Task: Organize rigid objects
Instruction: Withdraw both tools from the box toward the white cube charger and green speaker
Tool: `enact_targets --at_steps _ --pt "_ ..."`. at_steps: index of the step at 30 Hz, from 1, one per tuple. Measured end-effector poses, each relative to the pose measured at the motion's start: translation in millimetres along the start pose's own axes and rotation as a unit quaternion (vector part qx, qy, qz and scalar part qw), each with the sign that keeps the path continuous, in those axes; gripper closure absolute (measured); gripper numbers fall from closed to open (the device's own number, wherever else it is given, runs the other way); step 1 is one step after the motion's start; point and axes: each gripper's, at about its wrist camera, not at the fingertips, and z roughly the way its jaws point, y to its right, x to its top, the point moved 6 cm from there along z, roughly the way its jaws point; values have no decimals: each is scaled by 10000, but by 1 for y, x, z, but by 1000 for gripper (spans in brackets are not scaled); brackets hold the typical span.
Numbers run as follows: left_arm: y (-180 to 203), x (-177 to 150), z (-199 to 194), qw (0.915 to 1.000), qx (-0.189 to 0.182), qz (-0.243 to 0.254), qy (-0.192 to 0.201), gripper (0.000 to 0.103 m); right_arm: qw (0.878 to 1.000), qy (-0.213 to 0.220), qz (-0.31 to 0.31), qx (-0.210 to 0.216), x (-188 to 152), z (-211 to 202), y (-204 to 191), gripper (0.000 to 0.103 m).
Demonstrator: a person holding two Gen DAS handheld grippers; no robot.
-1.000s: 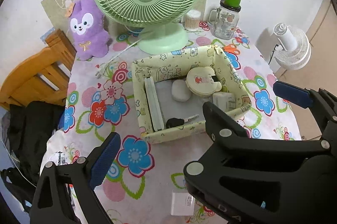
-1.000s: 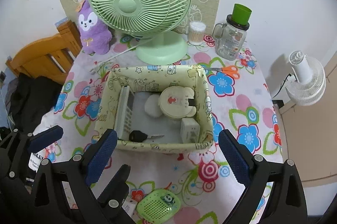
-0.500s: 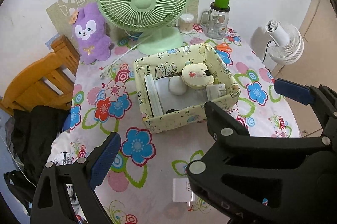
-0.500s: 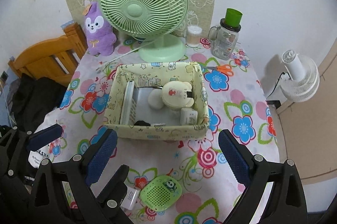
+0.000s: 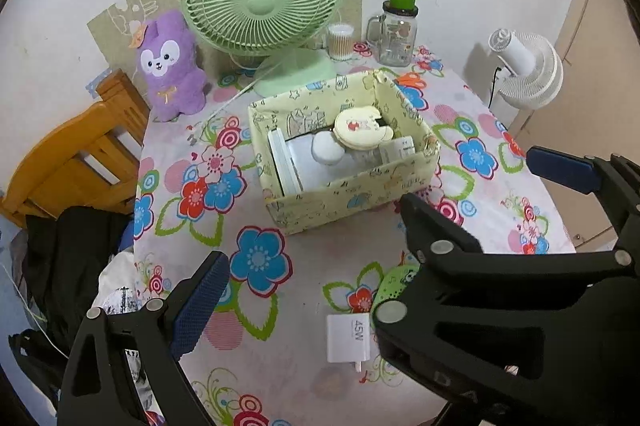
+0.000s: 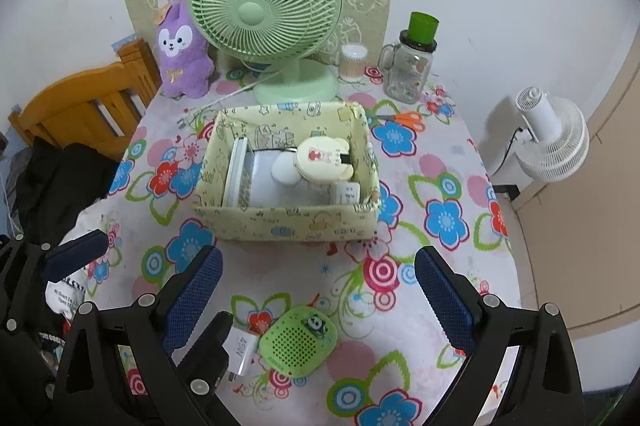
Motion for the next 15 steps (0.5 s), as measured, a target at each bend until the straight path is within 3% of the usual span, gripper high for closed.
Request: enact_targets --at_steps 15 --pt "-5 -27 25 9995 -165 -138 -214 6 9998 -86 27 154 -29 9 8 5"
